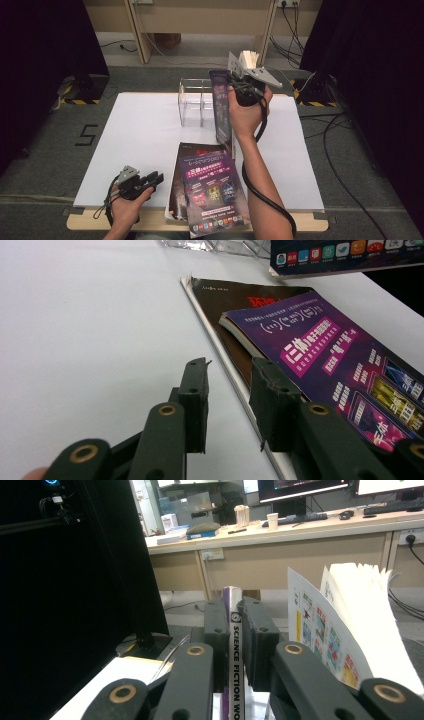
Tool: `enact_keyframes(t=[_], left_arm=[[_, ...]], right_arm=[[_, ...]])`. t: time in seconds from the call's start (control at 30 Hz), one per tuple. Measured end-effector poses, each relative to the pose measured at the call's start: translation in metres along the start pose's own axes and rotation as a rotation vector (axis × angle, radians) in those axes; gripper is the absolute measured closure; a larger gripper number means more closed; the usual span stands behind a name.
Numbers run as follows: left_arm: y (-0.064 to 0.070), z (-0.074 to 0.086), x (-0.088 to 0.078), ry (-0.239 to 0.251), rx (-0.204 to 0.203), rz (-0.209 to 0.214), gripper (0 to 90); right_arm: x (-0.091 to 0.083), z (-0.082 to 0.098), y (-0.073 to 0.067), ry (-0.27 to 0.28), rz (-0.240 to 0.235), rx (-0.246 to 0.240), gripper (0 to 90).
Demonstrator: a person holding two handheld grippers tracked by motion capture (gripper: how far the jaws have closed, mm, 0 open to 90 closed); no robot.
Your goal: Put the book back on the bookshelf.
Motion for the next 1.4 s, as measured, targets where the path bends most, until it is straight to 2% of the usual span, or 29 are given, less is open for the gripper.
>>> enact_keyframes(t=[0.07,0.2,0.6,0.87,1.07,1.27,1.37,1.4], left_arm=[[0.0,0.0,0.0,-0.001,0.0,-0.001,67.7],[0.0,0.001,0.0,-0.004,-0.001,0.0,67.7],[0.0,0.001,0.001,-0.004,0.002,0.004,67.8],[-0.001,0.001,0.001,-0.002,-0.001,0.006,67.9],[-0.001,0.001,0.002,-0.003,0.0,0.009,68.0],[-0.002,0.001,0.003,-0.007,0.003,0.011,68.2],[-0.003,0.001,0.002,-0.006,0.004,0.012,68.2],[-0.003,0.001,0.002,-0.006,0.005,0.012,68.2]], right_arm=[[0.004,-0.002,0.0,-0.004,0.011,-0.004,83.1],[0.011,-0.006,0.005,0.0,0.01,0.022,83.1],[0.03,-0.027,0.009,0.03,0.035,0.027,83.1],[0.047,-0.03,0.009,0.024,0.039,0.037,83.1],[0.059,-0.036,0.007,0.039,0.042,0.04,83.1],[0.079,-0.037,0.008,0.036,0.057,0.037,82.9],[0.079,-0.033,0.008,0.047,0.062,0.038,82.7],[0.077,-0.032,0.007,0.049,0.066,0.024,82.6]])
Point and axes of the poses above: each handheld gripper's, and its own axes: x roughly forward along the jaws, z roughly out of its underside, y roughly to its right, the point moved 2 cm from there along x, roughly forward along the jaws, and after that the axes turned 15 degrees about -y, right-handed, at the moved point
